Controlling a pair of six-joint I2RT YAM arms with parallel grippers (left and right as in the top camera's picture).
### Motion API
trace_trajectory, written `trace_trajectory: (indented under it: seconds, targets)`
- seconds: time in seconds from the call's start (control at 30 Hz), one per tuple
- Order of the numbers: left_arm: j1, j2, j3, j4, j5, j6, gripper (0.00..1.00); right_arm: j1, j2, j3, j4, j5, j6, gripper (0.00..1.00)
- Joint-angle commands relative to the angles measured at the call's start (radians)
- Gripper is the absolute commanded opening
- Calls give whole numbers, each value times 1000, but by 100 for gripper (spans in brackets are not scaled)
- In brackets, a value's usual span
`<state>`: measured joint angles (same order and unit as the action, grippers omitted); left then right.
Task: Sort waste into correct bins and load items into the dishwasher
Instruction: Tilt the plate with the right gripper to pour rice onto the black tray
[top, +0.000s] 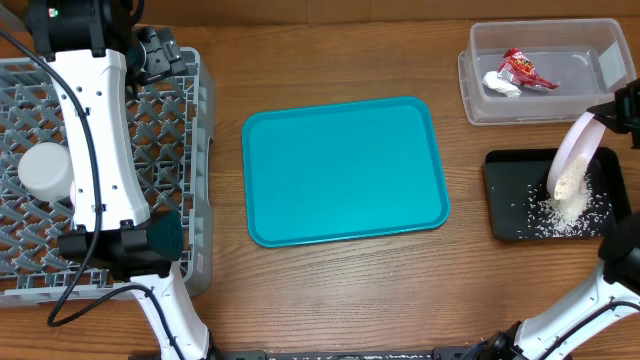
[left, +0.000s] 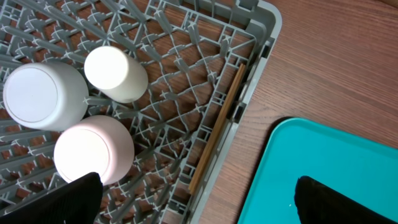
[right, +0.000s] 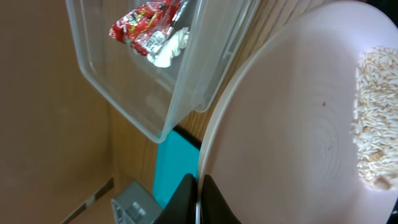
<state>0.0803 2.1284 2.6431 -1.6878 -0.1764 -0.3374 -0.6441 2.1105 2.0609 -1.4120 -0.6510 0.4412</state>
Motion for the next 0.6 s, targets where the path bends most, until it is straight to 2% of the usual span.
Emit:
trace_trajectory:
  seconds: [0.0, 0.1, 0.33, 0.57]
  targets:
    - [-2, 9, -5, -2, -2, 8, 100, -21, -35, 29, -10, -78, -27, 4]
    - [-2, 9, -5, -2, -2, 8, 100, -37, -35, 29, -30, -79, -33, 4]
    - [-2, 9, -5, -2, -2, 8, 100, -64, -35, 29, -78, -163, -161, 4]
    - [-2, 9, -5, -2, -3, 8, 100, -109, -35, 28, -108, -139, -192, 4]
